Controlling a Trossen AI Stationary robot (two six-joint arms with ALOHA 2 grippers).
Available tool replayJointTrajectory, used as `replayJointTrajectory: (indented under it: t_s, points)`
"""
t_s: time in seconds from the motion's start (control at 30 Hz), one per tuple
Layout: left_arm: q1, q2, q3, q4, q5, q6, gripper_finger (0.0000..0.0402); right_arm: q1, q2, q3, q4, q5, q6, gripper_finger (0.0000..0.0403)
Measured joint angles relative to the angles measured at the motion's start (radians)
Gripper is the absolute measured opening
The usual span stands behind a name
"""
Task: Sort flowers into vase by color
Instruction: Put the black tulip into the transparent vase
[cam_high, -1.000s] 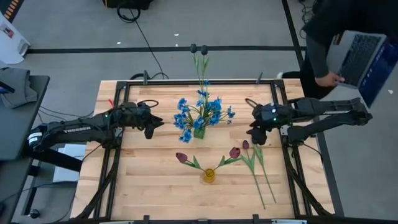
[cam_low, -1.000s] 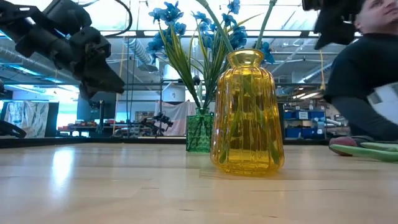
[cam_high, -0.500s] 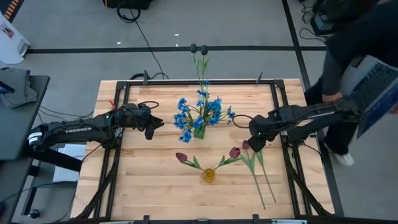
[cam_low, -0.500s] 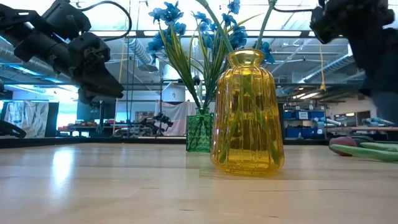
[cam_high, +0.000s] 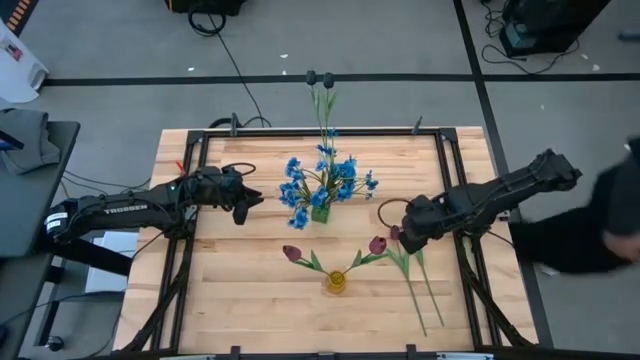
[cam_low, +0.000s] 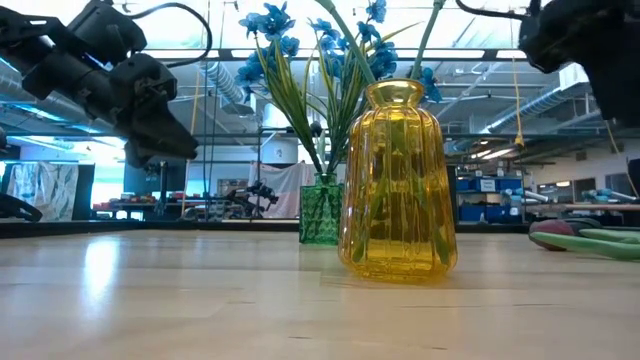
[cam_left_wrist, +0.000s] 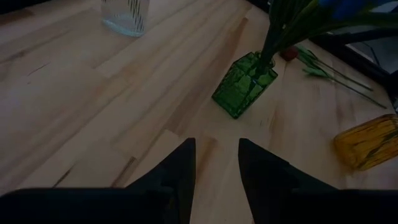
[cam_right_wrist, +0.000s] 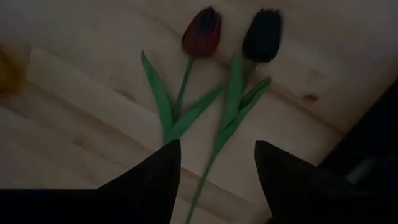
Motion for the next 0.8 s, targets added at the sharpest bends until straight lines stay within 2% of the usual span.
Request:
replayJointTrajectory:
  t_s: [0.2, 0.43, 0.8]
  points:
    - [0.000, 0.000, 0.000, -0.015, 0.000, 0.000, 0.0127, 0.117, -0.002, -0.091, 0.118, 0.001, 0.167, 0.0215]
    - [0.000, 0.000, 0.000, -0.018, 0.000, 0.000, 0.0127, 0.224, -0.003, -0.172, 0.139, 0.005, 0.361, 0.0215]
    - [0.000, 0.000, 0.000, -0.019, -0.001, 0.000, 0.0127, 0.279, -0.003, -0.294, 0.318, 0.052, 0.535, 0.0215]
